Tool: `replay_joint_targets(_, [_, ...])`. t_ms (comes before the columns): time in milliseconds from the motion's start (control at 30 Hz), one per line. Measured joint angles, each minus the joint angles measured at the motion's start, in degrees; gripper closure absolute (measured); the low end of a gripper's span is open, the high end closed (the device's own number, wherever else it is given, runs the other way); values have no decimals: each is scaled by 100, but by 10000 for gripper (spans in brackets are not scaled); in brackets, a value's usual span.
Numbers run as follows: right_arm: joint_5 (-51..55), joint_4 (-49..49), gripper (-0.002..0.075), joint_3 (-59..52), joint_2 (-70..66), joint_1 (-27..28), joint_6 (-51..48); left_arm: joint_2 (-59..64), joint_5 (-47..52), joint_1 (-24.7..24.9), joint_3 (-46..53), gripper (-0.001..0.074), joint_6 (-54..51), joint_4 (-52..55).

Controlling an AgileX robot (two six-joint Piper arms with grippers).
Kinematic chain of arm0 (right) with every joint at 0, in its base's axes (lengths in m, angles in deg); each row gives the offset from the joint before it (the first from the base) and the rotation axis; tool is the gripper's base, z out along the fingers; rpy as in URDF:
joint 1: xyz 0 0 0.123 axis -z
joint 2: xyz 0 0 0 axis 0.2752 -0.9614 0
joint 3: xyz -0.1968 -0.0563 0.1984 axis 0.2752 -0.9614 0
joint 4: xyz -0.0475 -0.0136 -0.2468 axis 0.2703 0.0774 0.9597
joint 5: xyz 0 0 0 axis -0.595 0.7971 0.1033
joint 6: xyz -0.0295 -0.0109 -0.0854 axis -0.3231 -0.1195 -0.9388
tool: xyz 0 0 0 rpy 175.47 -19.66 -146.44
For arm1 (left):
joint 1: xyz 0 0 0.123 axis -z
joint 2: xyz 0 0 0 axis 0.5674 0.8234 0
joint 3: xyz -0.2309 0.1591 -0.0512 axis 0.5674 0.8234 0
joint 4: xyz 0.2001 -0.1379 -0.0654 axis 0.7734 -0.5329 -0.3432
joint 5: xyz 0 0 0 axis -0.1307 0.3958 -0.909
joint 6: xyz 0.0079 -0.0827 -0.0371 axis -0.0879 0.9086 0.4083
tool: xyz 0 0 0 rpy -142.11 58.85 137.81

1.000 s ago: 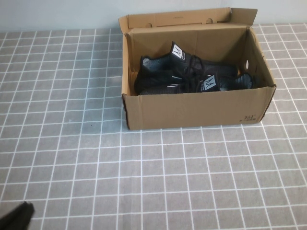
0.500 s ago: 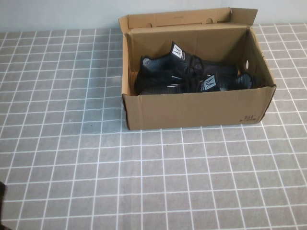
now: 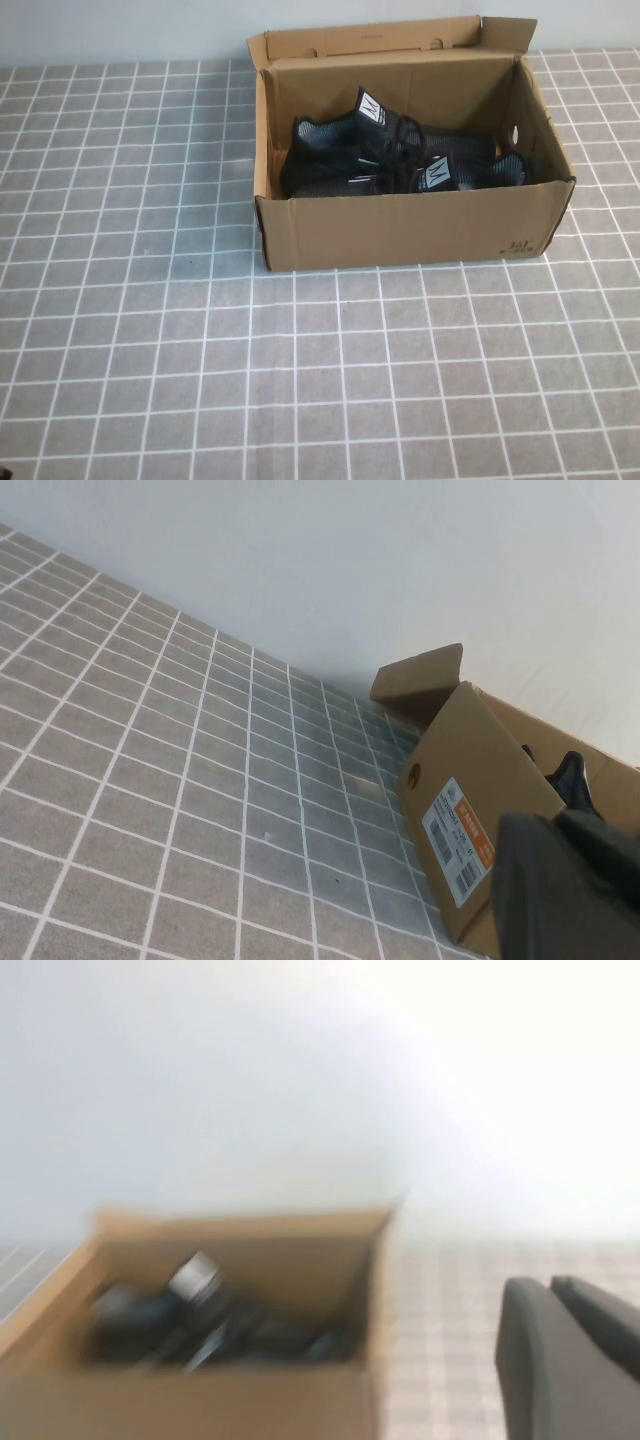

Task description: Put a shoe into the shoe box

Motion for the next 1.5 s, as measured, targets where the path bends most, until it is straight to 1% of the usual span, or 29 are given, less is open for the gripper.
replay_joint_targets(67, [-888,-39,742,-546,0,384,0,0,0,0,0,736,0,0])
replay_joint_targets(133, [-1721,-63,742,-1144,5,631,0,0,0,0,0,736,0,0])
replay_joint_targets(233, [-2899,-88,742,-2076,15,734,0,0,0,0,0,736,0,0])
replay_joint_targets(300, [-3484,-97,742,-2627,114,744,0,0,0,0,0,736,0,0])
replay_joint_targets(400, [-3809,-180,742,-3130,392,744,0,0,0,0,0,736,0,0])
replay_joint_targets(667, [-2491,-303,742,-3178,1276,744,0,0,0,0,0,736,0,0])
replay_joint_targets(800, [-1794,-337,742,-3178,1312,752,0,-10,0,0,0,736,0,0])
replay_joint_targets(1167, [-429,-327,743,-3178,1312,752,0,-10,0,0,9,736,0,-62])
replay_joint_targets(1500, [-264,-327,742,-3178,1312,752,0,-10,0,0,9,736,0,-62])
